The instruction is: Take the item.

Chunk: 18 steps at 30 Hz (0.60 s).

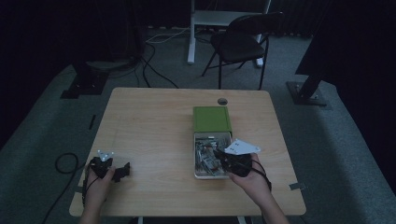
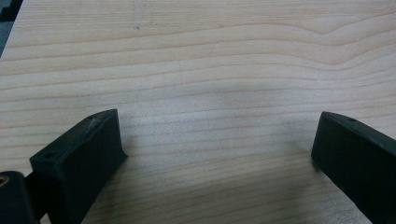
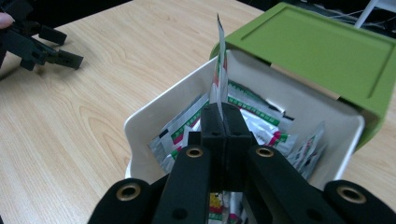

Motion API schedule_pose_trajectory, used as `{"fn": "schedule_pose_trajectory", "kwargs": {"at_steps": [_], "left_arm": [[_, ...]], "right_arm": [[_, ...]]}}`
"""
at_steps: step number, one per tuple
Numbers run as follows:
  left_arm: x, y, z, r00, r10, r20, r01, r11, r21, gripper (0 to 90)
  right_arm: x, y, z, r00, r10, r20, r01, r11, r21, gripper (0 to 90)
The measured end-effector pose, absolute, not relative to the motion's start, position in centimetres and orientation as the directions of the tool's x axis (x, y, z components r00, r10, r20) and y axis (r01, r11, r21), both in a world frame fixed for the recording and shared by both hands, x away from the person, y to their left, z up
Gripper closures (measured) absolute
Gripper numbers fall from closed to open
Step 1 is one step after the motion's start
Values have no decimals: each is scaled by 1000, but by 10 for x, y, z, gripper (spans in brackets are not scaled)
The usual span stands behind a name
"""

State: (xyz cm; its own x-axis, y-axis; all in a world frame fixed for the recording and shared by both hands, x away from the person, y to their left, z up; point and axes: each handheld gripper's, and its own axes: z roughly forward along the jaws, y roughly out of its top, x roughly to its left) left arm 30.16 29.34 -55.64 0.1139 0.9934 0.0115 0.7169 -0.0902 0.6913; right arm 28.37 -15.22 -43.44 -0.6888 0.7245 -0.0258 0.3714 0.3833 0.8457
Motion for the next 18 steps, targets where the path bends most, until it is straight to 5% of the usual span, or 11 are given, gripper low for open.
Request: {"fn": "schedule_pose_trajectory", "kwargs": {"at_steps": [18], "left_arm": [[302, 293, -556, 114, 993, 12, 717, -91, 691, 26]], "right_arm": [[291, -195, -405, -609, 793, -8, 359, 285, 889, 900]]}}
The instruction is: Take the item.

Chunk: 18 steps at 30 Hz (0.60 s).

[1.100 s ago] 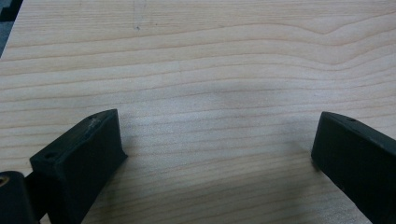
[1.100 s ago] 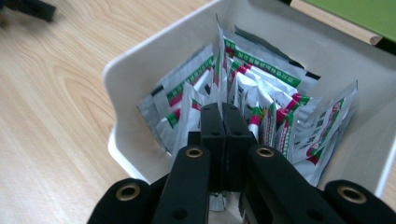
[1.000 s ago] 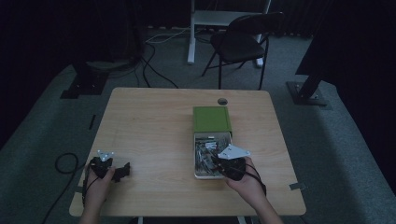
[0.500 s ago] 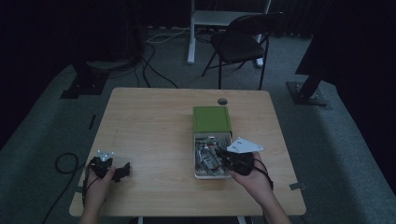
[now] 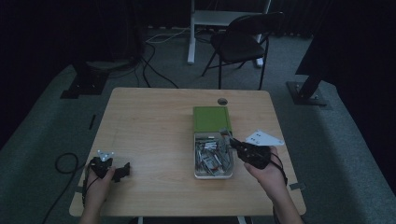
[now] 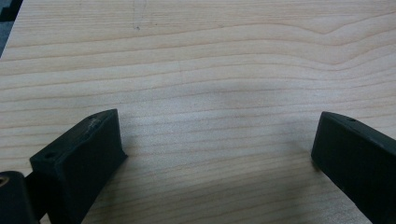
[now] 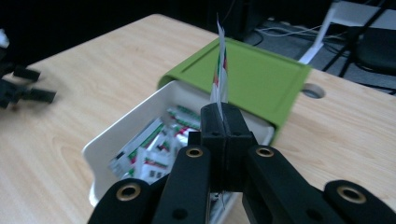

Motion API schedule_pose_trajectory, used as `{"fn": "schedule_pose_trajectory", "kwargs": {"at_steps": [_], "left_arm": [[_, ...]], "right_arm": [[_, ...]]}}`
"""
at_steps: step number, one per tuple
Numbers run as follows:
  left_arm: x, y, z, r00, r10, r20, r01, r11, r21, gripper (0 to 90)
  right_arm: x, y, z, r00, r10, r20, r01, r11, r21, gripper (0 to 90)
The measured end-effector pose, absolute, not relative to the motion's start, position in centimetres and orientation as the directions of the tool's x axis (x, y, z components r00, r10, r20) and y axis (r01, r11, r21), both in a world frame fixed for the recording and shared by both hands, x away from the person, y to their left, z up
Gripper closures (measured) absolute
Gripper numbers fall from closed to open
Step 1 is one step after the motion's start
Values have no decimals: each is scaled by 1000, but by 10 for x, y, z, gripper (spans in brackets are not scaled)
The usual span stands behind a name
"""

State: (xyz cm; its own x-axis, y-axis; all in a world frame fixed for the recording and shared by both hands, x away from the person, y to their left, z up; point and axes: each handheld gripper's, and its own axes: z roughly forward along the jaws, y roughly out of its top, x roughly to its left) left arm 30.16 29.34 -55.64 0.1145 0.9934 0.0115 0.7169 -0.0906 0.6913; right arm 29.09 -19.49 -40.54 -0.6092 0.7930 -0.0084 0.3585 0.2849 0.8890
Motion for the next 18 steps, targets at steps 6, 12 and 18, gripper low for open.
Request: {"fn": "schedule_pose_trajectory", "kwargs": {"at_steps": [6, 12, 18], "left_arm": [[302, 293, -556, 114, 993, 12, 717, -91, 691, 26], [302, 293, -556, 115, 993, 12, 717, -91, 691, 26], [302, 293, -556, 115, 993, 12, 717, -91, 691, 26]], "right_arm": [[292, -214, -401, -568, 823, -9, 362, 260, 895, 900], [295, -234, -405, -517, 856, 3, 382, 228, 896, 899], [296, -255, -410, -461, 887, 5, 391, 198, 899, 899]]}}
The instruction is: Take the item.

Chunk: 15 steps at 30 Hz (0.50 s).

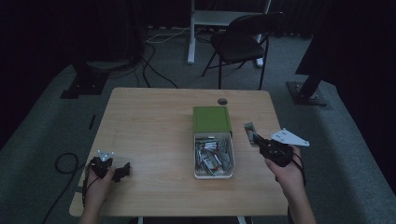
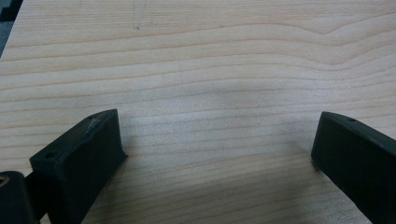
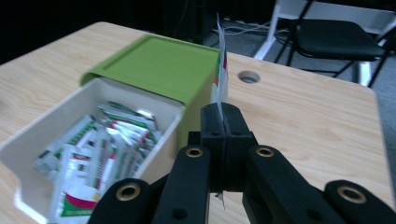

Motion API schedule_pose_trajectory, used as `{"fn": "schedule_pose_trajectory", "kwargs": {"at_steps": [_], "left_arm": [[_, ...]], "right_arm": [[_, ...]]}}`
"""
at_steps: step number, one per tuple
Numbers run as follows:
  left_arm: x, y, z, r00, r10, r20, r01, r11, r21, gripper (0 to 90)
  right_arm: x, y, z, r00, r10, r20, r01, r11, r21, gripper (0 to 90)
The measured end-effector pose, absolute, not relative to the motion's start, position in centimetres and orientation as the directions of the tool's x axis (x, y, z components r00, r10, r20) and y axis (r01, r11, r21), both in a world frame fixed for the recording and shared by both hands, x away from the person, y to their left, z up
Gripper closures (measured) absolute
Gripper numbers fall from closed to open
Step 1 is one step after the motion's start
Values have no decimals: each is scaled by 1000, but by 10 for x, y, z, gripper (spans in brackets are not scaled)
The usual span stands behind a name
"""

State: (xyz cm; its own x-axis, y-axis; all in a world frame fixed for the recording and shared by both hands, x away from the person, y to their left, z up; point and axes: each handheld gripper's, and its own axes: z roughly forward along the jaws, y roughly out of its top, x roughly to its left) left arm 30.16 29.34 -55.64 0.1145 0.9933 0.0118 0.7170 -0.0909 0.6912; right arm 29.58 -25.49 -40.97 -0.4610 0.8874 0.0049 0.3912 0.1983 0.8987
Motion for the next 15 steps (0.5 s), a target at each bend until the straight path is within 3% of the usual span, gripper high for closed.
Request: {"fn": "schedule_pose_trajectory", "kwargs": {"at_steps": [15], "left_arm": [[302, 293, -556, 114, 993, 12, 717, -91, 691, 26]], "right_arm": [[296, -299, -433, -349, 937, -2, 454, 171, 874, 898]]}}
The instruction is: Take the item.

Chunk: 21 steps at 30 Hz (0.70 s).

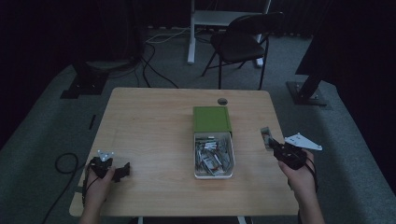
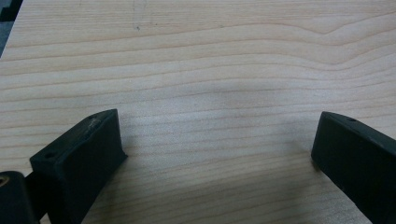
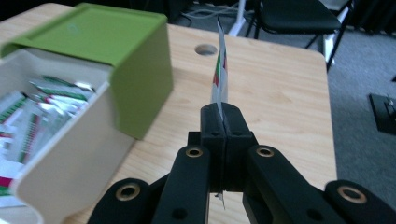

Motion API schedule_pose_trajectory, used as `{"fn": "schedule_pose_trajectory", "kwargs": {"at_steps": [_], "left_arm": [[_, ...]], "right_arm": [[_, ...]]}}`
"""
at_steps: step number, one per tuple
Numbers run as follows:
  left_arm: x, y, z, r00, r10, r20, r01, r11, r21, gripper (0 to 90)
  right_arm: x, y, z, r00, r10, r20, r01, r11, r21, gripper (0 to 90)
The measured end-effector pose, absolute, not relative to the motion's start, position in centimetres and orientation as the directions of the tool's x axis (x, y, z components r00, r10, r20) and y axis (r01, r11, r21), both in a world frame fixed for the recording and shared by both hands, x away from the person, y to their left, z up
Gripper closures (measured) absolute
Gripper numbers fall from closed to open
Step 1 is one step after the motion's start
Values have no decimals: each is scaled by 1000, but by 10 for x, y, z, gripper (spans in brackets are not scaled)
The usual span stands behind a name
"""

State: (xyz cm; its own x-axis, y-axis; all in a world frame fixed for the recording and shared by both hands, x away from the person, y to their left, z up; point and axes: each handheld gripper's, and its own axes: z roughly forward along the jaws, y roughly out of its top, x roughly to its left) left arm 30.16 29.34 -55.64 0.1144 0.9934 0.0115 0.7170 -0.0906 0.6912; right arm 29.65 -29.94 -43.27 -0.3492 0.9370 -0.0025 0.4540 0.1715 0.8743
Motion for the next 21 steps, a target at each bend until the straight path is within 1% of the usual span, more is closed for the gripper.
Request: {"fn": "schedule_pose_trajectory", "kwargs": {"at_steps": [9, 21], "left_arm": [[302, 293, -556, 114, 993, 11, 717, -90, 691, 26], [302, 293, -556, 114, 993, 11, 717, -90, 691, 26]], "right_arm": [[298, -318, -460, -309, 951, 13, 516, 156, 842, 897], [301, -331, -490, -264, 964, -26, 572, 178, 801, 896]]}}
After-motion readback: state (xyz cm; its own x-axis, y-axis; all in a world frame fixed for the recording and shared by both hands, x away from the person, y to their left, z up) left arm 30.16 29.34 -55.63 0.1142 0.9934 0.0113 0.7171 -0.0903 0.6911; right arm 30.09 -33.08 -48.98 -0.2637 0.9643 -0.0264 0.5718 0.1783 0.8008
